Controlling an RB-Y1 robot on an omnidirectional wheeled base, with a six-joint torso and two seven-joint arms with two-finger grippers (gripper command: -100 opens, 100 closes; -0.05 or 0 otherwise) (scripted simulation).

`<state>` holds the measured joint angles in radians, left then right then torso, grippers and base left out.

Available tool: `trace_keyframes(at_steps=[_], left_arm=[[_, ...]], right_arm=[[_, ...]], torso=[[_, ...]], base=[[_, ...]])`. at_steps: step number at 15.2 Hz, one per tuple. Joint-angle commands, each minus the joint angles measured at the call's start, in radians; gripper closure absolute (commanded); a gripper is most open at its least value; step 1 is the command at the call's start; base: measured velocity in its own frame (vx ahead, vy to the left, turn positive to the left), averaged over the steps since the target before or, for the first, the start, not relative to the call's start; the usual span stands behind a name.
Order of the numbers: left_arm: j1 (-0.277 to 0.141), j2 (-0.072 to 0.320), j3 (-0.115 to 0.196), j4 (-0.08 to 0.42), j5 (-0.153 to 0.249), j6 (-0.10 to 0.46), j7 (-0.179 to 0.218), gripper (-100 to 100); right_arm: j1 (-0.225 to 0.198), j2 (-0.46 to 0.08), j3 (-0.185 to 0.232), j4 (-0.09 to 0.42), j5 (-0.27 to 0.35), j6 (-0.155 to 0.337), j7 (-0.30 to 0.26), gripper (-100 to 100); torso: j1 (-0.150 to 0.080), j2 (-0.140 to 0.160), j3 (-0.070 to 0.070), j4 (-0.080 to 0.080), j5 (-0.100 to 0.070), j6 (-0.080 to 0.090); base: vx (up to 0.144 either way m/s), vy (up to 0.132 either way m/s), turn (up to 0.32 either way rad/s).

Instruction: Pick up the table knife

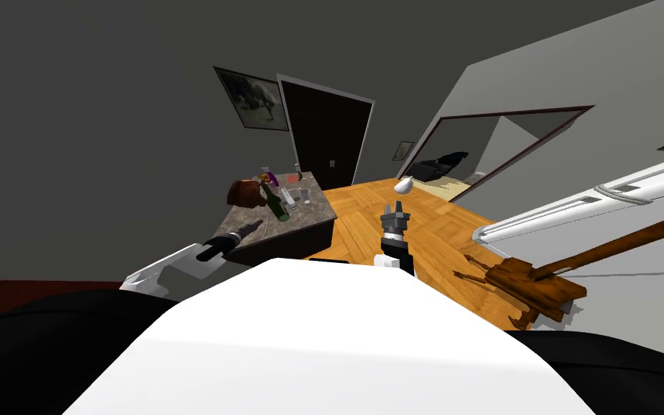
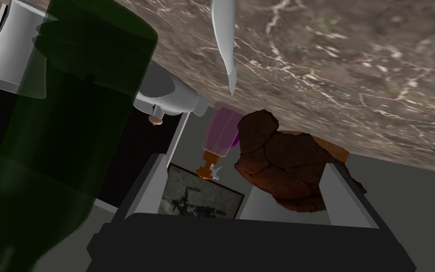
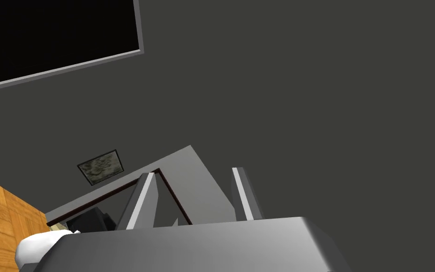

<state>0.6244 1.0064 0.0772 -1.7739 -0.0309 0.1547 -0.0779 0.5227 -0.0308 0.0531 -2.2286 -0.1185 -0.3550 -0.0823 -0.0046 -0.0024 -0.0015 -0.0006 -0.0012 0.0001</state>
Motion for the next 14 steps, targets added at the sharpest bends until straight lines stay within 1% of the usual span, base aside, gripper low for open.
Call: trace_keyframes(at_steps=[1, 2, 4, 5, 8, 9, 12, 14], left_arm=[[0.007, 0.05, -0.019, 0.02, 0.017, 0.034, 0.004, -100], [0.007, 0.051, -0.019, 0.02, 0.017, 0.034, 0.004, -100], [0.017, 0.11, -0.047, 0.044, 0.043, 0.076, 0.009, -100], [0.017, 0.116, -0.047, 0.044, 0.043, 0.076, 0.009, -100], [0.032, 0.199, -0.092, 0.073, 0.08, 0.128, 0.016, -100], [0.032, 0.199, -0.092, 0.073, 0.08, 0.128, 0.016, -100], [0.046, 0.264, -0.136, 0.09, 0.113, 0.168, 0.023, -100], [0.053, 0.292, -0.162, 0.096, 0.13, 0.186, 0.026, -100]], right_arm=[[0.0, 0.0, 0.0, 0.0, 0.0, 0.0, 0.0, 0], [0.0, 0.0, 0.0, 0.0, 0.0, 0.0, 0.0, 0], [0.0, 0.0, 0.0, 0.0, 0.0, 0.0, 0.0, 0], [0.0, 0.0, 0.0, 0.0, 0.0, 0.0, 0.0, 0], [0.0, 0.0, 0.0, 0.0, 0.0, 0.0, 0.0, 0], [0.0, 0.0, 0.0, 0.0, 0.0, 0.0, 0.0, 0], [0.0, 0.0, 0.0, 0.0, 0.0, 0.0, 0.0, 0], [0.0, 0.0, 0.0, 0.0, 0.0, 0.0, 0.0, 0]], torso=[[0.0, 0.0, 0.0, 0.0, 0.0, 0.0], [0.0, 0.0, 0.0, 0.0, 0.0, 0.0], [0.001, 0.0, 0.0, 0.0, 0.0, 0.0], [0.0, 0.0, 0.0, 0.0, 0.0, 0.0], [0.0, 0.0, 0.0, 0.0, 0.0, 0.0], [0.0, -0.001, 0.0, 0.0, 0.0, 0.0], [0.001, -0.001, 0.0, 0.0, 0.0, 0.0], [0.001, -0.001, 0.0, 0.0, 0.0, 0.0]], base=[[0.056, -0.043, -0.135], [0.051, -0.034, -0.12], [0.061, -0.043, -0.146], [0.067, -0.046, -0.124], [0.068, -0.044, -0.138], [0.071, -0.041, -0.098], [0.068, -0.033, -0.104], [0.072, -0.039, -0.106]])
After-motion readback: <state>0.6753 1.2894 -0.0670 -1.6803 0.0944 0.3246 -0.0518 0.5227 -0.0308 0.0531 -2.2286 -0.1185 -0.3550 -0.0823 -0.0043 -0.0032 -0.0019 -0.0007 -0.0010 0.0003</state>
